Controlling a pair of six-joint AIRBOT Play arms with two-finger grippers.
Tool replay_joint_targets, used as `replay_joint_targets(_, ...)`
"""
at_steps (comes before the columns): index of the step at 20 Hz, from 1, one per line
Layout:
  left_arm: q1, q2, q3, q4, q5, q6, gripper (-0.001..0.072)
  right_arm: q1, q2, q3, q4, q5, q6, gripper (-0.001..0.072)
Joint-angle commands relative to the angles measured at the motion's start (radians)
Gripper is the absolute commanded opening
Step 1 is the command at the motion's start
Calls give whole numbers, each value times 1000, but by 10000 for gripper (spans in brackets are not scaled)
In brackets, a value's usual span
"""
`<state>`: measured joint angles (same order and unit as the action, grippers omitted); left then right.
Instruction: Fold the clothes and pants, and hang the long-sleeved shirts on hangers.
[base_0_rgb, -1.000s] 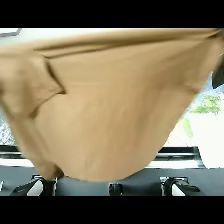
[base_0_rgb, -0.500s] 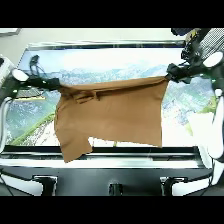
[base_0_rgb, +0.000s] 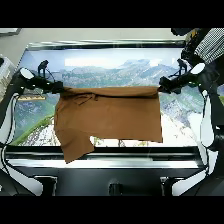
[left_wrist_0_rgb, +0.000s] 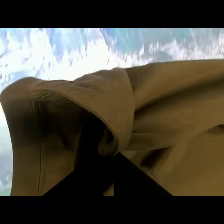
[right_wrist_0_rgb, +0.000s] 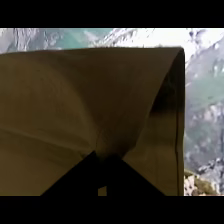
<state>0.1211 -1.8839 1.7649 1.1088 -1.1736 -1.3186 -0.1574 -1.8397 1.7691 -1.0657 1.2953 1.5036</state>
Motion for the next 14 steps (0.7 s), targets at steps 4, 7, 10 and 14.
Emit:
replay_joint_targets(4,71,39,27,-2,-306,-9,16,1,-3,-1,-16,236,53,28)
replay_joint_targets(7,51,38,27,-1,-379,-36,16,35,-4,-2,-45,259,53,27)
replay_joint_targets(10,33,39,11,32,-408,-87,15,97,-5,-2,-169,235,55,28)
replay_joint_targets(14,16,37,-80,160,-433,-143,15,138,-5,-2,-272,193,110,28)
